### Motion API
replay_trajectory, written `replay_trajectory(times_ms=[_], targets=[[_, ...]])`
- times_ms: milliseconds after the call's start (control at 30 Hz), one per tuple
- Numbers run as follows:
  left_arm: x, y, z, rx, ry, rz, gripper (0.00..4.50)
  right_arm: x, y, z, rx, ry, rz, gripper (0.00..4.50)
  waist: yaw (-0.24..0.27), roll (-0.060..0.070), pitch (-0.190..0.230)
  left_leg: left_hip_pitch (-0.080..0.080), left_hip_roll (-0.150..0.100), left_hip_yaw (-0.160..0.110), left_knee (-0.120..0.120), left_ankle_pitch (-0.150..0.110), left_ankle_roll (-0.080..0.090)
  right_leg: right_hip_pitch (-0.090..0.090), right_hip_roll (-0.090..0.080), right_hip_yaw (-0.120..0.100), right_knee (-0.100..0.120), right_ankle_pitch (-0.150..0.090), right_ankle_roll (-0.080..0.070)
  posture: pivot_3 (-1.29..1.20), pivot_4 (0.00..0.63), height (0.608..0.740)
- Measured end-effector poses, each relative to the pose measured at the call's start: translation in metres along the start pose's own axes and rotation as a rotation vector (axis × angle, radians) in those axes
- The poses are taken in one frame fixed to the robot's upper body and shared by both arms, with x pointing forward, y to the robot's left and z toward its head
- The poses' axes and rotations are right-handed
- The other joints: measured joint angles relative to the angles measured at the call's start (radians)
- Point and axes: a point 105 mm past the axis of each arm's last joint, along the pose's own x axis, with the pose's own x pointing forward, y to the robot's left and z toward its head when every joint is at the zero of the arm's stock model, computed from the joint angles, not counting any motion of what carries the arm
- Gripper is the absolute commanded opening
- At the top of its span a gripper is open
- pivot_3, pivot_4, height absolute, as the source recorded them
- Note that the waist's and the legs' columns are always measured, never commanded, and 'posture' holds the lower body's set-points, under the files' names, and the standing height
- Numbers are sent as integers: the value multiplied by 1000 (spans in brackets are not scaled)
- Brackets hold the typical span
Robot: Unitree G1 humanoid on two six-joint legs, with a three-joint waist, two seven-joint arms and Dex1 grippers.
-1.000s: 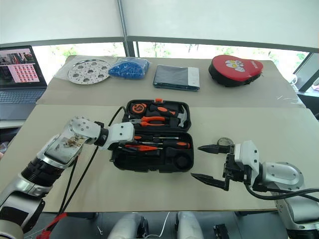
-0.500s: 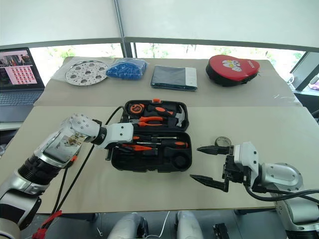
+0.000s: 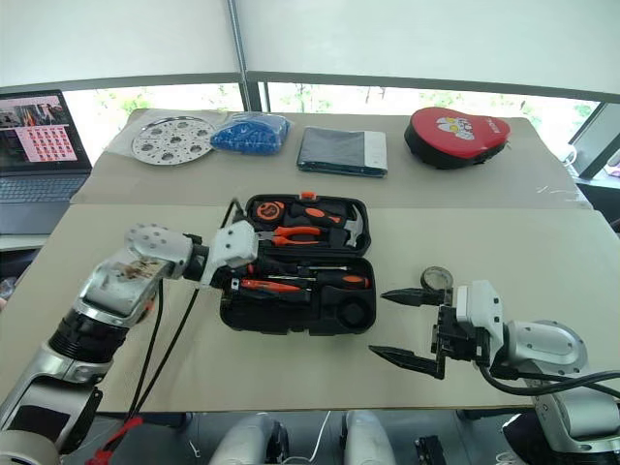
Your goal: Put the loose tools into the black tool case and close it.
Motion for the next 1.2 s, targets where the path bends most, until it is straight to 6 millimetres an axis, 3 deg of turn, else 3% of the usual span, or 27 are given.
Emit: replay_trajectory(times_ms=[167, 467, 1000, 1133, 1200], targets=[[-4, 5, -17, -48, -81, 60, 12, 1, 0, 0, 14, -29, -17, 4500, -1, 0, 0, 0, 0, 0, 0, 0, 0, 0, 0, 0, 0, 0, 0, 0, 150, 740], [-2, 7, -59, -150, -94, 133, 12, 3, -2, 0, 21, -51, -42, 4500, 0, 0, 0, 0, 0, 0, 0, 0, 0, 0, 0, 0, 0, 0, 0, 0, 150, 740], [-6, 0, -77, -93, -94, 208, 12, 7, -9, 6, 4, -88, -66, 4500, -4, 7, -6, 16, 1, 0, -3, -4, 6, 15, -3, 0, -1, 0, 0, 0, 150, 740], [-37, -12, -83, -160, -216, 338, 1076, 2, -17, 4, 9, -103, -96, 4500, -10, 6, -5, 14, 3, 1, -3, -4, 6, 12, -3, -1, 0, 0, 0, 0, 150, 740], [-67, -21, -80, -161, -277, 445, 1829, -3, -19, 3, -9, -107, -93, 4500, -12, 6, -5, 14, 4, 1, -3, -4, 5, 12, -4, -1, -1, 0, -1, 0, 150, 740]])
